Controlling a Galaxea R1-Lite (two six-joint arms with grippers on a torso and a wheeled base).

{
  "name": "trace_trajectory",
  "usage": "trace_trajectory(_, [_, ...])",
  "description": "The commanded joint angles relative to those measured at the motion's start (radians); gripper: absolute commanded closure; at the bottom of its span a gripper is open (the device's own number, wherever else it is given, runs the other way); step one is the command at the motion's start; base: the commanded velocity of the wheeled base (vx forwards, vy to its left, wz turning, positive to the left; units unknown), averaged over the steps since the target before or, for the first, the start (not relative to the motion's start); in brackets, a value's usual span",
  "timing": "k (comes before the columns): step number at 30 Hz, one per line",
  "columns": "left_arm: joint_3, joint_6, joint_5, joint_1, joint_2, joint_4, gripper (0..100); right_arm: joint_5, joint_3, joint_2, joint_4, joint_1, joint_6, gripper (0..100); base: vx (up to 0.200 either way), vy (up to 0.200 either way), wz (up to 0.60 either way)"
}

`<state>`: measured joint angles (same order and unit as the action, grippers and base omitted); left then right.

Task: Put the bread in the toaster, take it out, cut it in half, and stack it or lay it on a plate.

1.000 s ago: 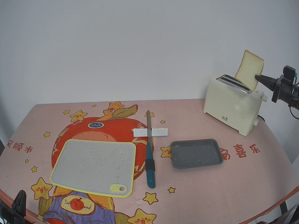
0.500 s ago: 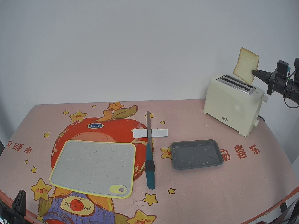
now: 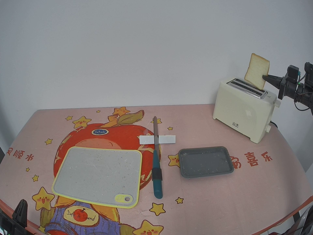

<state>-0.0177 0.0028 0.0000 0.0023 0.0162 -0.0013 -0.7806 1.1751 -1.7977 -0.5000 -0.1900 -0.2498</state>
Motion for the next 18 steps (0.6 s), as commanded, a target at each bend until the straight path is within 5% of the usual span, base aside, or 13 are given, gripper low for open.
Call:
trace_trajectory(1, [0.018, 0.000, 0.000, 0.001, -0.007, 0.000, 100, 0.000, 0.026, -0.042, 0.001, 0.006, -0.002, 100, 0.000, 0.000, 0.00])
trace_trajectory(18, [0.018, 0.000, 0.000, 0.001, -0.007, 0.000, 100, 0.000, 0.101, -0.132, 0.005, 0.021, -0.031, 100, 0.000, 0.000, 0.00])
